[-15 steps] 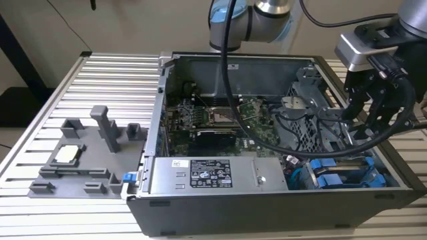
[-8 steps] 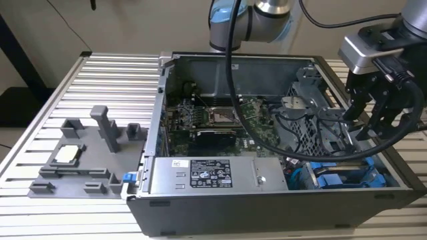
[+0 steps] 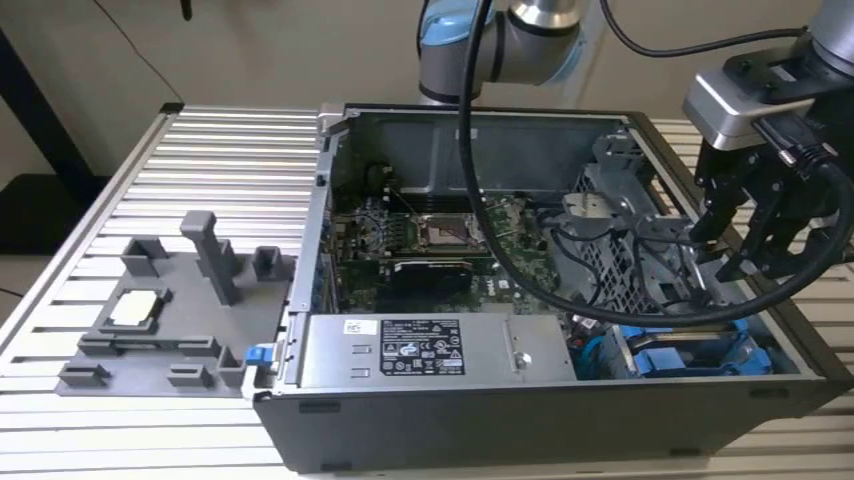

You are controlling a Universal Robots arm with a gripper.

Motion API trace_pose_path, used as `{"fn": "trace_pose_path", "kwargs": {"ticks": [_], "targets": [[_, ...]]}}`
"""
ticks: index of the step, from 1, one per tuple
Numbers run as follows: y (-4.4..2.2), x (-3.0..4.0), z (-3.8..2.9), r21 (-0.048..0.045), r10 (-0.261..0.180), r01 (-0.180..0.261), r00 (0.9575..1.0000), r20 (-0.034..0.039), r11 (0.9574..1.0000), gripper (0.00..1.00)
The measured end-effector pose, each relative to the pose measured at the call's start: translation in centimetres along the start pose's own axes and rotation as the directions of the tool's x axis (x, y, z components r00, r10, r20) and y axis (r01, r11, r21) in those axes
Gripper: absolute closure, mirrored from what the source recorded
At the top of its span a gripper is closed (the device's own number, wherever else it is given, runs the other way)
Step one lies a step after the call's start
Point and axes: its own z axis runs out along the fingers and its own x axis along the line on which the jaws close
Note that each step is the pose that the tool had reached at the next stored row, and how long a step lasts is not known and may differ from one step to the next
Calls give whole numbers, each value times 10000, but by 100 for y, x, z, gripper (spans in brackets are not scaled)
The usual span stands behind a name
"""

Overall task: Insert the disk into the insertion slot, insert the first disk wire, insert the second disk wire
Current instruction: 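Insert the first disk wire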

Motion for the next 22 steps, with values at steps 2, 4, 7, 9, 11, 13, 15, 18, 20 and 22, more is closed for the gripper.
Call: {"fn": "trace_pose_path", "kwargs": {"ticks": [2,4,7,9,11,13,15,18,20,22], "targets": [[0,0,0,0,0,0,10000,0,10000,53],[0,0,0,1,0,0,10000,0,10000,53],[0,0,0,1,0,0,10000,-1,10000,55],[0,0,0,1,0,0,10000,-1,10000,62],[0,0,0,1,0,0,10000,-1,10000,74],[0,0,1,1,0,0,10000,-1,10000,80],[0,0,1,1,0,0,10000,0,10000,81],[0,0,1,1,0,0,10000,-1,10000,81],[0,0,1,1,0,0,10000,-1,10000,81],[0,0,1,1,0,0,10000,-1,10000,81]]}}
